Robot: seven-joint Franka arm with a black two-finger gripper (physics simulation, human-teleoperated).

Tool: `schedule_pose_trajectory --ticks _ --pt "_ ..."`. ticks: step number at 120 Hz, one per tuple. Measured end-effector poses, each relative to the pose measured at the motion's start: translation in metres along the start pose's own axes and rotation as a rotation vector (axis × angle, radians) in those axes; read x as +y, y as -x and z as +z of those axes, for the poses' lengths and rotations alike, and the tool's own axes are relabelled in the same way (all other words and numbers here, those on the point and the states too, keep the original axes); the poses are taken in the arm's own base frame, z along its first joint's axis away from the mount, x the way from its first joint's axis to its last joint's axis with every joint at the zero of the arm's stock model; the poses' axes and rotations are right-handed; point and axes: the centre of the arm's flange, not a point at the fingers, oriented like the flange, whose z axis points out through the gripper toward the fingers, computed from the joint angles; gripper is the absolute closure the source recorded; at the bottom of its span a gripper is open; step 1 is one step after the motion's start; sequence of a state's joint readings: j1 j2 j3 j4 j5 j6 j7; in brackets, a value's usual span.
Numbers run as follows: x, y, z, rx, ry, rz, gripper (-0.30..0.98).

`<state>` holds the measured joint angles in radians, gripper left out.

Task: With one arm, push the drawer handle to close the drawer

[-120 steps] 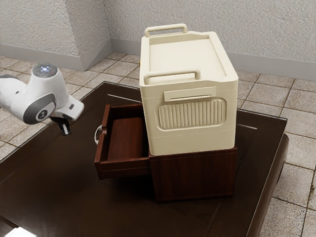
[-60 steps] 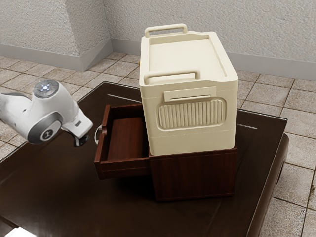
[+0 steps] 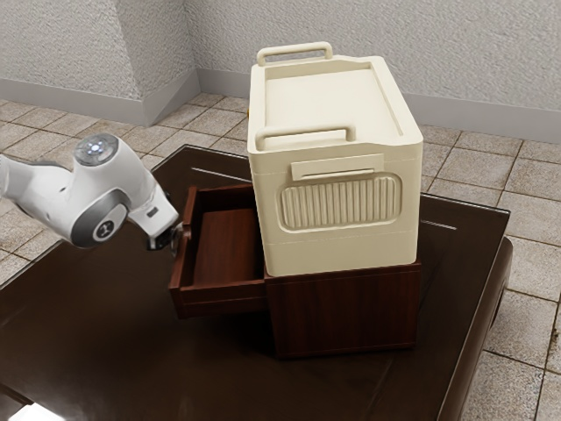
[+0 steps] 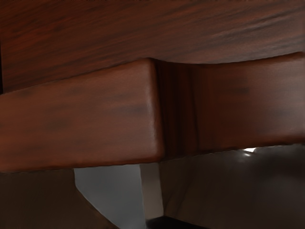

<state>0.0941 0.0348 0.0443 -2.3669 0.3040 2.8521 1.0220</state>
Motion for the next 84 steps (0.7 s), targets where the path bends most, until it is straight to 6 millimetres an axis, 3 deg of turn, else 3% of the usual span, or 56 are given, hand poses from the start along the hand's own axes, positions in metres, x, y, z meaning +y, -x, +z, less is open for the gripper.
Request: schedule_pose_trajectory --ticks 22,41,63,84 --pt "0.005 -0.014 0.004 0.041 0.029 -0.041 0.79" --pt "0.009 -0.049 0.002 0.078 0.031 0.015 0.79" --pt "-0.005 -0.081 0.003 0.11 0.013 0.059 0.79" --pt "-0.005 -0.111 0.004 0.137 0.015 0.104 0.78"
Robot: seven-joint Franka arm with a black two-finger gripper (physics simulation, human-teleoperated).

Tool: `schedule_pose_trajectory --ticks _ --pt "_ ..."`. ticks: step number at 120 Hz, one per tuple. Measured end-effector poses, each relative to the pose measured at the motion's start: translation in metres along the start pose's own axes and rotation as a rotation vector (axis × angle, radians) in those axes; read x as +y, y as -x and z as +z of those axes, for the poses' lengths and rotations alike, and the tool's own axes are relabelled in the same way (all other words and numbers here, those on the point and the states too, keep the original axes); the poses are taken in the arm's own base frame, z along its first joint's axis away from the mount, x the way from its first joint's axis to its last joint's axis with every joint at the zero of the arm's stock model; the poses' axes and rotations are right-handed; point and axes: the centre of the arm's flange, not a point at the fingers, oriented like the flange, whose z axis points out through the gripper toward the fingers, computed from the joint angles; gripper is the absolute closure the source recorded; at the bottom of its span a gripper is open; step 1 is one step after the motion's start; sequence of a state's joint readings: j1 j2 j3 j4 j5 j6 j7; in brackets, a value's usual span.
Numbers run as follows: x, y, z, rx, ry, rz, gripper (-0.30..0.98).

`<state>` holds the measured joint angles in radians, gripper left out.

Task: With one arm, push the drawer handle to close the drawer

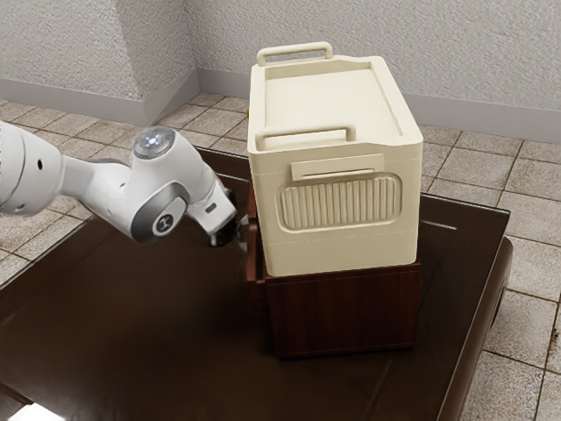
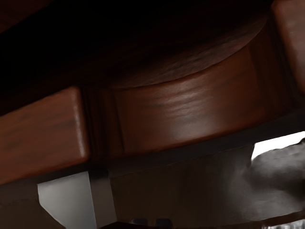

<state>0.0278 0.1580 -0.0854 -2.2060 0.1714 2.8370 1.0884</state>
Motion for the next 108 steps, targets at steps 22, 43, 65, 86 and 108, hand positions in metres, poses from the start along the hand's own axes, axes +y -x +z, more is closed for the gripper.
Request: schedule_pose_trajectory --ticks 22,43,65,86,108 --pt "-0.005 -0.034 -0.001 0.026 0.001 0.043 0.79" --pt "0.004 0.004 -0.007 -0.002 0.031 -0.055 0.79" --pt "-0.012 0.052 -0.172 0.03 -0.055 -0.421 0.54" --pt "-0.1 0.093 -0.323 -0.017 0.014 -0.839 0.24" --pt "-0.07 0.11 -0.306 -0.269 0.185 -1.028 0.1"
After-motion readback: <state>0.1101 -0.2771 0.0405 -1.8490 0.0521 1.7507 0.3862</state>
